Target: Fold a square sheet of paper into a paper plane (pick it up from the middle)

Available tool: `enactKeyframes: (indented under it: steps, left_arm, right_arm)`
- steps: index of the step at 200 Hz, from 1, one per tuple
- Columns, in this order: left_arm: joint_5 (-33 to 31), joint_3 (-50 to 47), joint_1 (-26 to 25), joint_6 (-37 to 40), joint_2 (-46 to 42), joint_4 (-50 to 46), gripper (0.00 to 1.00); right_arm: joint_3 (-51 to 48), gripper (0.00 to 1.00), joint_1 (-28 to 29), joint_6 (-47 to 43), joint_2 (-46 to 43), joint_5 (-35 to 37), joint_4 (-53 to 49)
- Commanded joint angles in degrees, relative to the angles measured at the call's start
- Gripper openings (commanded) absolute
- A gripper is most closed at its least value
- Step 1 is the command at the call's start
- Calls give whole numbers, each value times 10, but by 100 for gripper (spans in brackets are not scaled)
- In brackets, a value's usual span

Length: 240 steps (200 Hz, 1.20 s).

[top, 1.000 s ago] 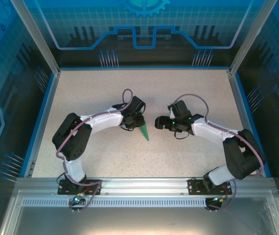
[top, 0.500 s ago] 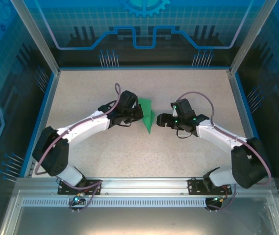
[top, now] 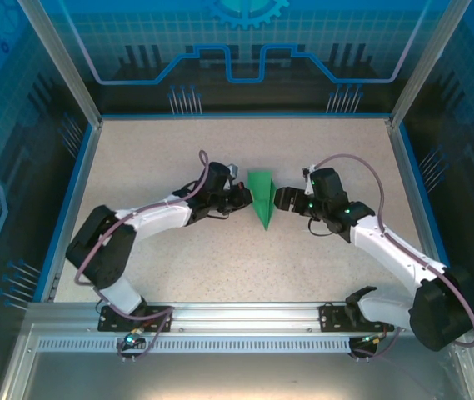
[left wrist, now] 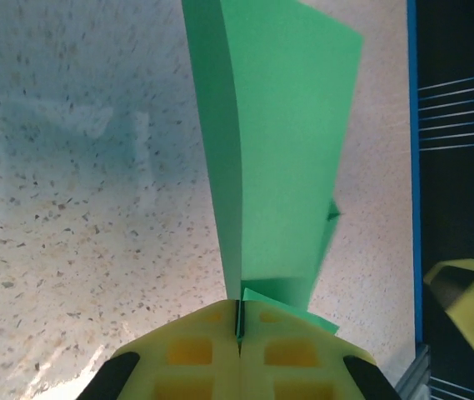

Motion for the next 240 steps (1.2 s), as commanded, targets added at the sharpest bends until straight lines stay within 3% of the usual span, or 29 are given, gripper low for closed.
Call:
enactKeyframes:
  steps: [1,34,73,108,176,240]
  left_arm:
    - [66,-16,11,-40,32,113,4]
    - [77,-37,27,-57,74,143,4]
    - [67,-75,42,-59,87,144,3]
    - [56,-82,45,-52,90,129,3]
    - [53,-89,47,-49,95,125,3]
    - [54,-88,48,-48,100,121,4]
  right_arm:
    - [-8,86,-10,10,-12,-4,-5]
    - [-8,82,-10,12,2,-36,7]
    - [45,63,12,-11,76,-77,-8]
    - [124,45,68,-37,160,-45,-47]
    - [216,42,106,-47,302,-29,-106]
    - [226,48,116,-47,346,-4,-132]
